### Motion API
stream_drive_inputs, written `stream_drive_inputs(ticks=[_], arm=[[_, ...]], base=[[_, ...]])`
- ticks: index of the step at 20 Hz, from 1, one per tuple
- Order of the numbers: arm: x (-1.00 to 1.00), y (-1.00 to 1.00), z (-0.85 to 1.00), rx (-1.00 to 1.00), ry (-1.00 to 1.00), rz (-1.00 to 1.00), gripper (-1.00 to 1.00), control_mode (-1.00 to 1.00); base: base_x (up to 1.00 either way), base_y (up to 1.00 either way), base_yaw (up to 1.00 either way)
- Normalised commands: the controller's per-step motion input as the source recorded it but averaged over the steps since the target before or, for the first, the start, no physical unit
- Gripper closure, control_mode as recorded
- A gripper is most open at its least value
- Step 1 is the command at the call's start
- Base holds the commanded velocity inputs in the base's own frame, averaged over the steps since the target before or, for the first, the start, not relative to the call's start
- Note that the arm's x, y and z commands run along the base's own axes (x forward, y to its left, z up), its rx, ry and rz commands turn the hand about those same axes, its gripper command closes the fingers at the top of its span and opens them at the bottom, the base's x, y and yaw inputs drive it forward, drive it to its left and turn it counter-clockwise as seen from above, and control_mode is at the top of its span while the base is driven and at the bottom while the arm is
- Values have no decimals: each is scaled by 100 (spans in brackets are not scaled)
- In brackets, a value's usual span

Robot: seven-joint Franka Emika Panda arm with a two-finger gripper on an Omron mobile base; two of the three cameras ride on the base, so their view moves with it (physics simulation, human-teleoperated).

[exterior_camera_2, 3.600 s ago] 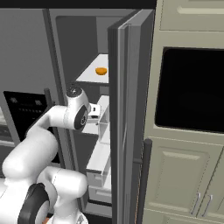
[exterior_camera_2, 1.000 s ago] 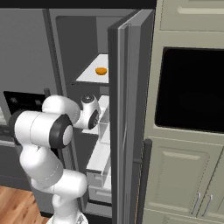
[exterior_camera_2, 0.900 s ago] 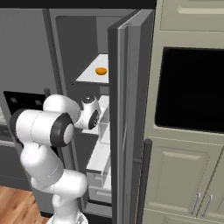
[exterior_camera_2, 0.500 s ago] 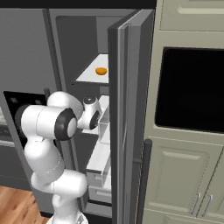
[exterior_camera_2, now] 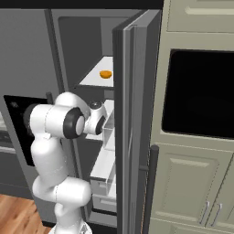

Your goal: Pick up the mango and orange from the fridge and place one fruit on each plate on the dining counter.

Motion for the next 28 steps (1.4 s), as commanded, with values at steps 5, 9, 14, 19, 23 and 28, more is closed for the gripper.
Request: stream_drive_inputs(ticks=[5, 9, 14, 19, 23, 28], arm=[[24, -2, -18, 0, 0, 0, -100, -100], [22, -3, -19, 0, 0, 0, -100, -100], [21, -3, -18, 0, 0, 0, -100, -100], [4, 0, -15, 0, 0, 0, 100, -100], [-12, 0, -9, 0, 0, 0, 100, -100], [-66, 0, -2, 1, -15, 0, 100, -100]], base=[[0, 0, 0], [0, 0, 0], [0, 0, 0], [0, 0, 0], [0, 0, 0], [0, 0, 0]])
